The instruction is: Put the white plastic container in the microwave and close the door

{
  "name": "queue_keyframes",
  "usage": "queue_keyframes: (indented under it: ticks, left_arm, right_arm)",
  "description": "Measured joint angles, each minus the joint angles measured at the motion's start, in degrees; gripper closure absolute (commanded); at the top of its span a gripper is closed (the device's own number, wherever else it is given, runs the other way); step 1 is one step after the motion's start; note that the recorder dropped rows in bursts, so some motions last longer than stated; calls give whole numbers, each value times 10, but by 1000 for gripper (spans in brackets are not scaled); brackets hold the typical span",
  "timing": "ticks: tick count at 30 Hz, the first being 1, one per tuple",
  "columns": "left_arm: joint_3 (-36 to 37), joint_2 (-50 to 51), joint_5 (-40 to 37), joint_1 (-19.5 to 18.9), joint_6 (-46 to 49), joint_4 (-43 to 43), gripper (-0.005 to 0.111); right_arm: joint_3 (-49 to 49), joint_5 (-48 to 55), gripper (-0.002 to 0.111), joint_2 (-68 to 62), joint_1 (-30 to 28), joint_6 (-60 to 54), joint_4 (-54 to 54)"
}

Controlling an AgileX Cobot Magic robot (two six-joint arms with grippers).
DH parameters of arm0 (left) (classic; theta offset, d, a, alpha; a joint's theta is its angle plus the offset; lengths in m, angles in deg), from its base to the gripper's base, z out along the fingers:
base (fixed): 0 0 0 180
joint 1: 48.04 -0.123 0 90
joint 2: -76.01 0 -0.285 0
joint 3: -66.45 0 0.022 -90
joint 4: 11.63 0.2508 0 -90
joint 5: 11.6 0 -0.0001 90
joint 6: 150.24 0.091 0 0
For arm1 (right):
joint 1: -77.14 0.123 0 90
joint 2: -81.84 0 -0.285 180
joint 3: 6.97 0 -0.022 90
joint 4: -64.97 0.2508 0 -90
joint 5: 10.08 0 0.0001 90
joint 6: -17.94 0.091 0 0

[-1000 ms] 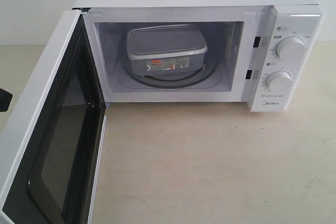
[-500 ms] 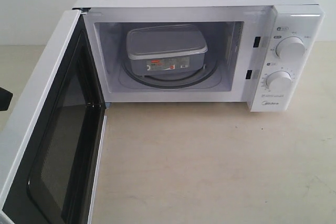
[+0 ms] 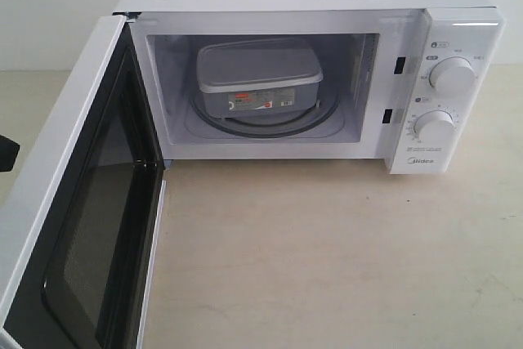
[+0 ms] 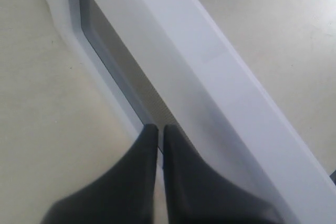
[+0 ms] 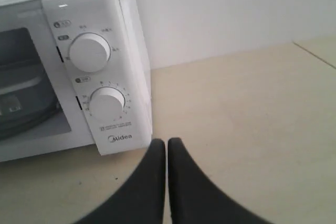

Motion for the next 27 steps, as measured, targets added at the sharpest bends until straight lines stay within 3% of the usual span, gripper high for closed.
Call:
queue_keyframes:
  ticks: [6,27]
  left_arm:
    - [0,0,0,0,0,0,102]
    - [0,0,0,0,0,0,102]
  right_arm:
    - [2,56,108,0,0,98,-71]
    - [2,74,108,0,0,-38,-52]
